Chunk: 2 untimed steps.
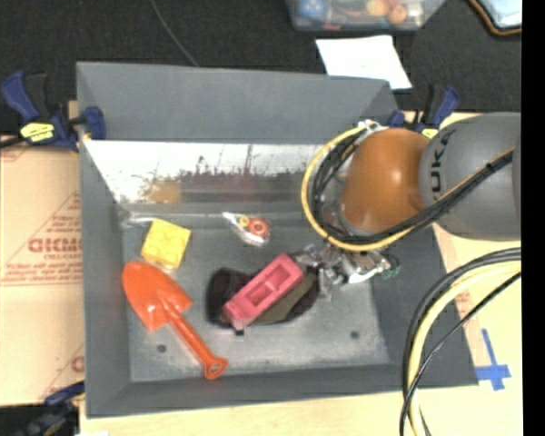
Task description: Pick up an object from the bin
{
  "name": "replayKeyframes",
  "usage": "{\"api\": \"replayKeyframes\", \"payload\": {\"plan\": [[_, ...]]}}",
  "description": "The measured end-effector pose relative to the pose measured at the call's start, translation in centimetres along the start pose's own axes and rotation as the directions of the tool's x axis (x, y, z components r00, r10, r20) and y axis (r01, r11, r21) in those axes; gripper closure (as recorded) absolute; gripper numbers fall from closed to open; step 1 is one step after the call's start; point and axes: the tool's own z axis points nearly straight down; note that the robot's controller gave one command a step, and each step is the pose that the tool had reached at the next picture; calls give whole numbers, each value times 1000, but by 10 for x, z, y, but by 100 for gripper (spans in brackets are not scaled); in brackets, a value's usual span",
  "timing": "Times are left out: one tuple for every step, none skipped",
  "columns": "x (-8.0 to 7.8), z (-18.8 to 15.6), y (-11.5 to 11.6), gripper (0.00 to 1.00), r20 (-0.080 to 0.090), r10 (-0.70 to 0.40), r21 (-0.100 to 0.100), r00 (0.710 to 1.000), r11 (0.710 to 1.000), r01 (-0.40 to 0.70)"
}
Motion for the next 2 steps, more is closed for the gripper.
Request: {"api": "replayKeyframes", "payload": {"plan": [[0,-1,0,100,1,0,1,1000,1000,0],[1,-12,0,100,-1,0,0,1000,1000,0]]}}
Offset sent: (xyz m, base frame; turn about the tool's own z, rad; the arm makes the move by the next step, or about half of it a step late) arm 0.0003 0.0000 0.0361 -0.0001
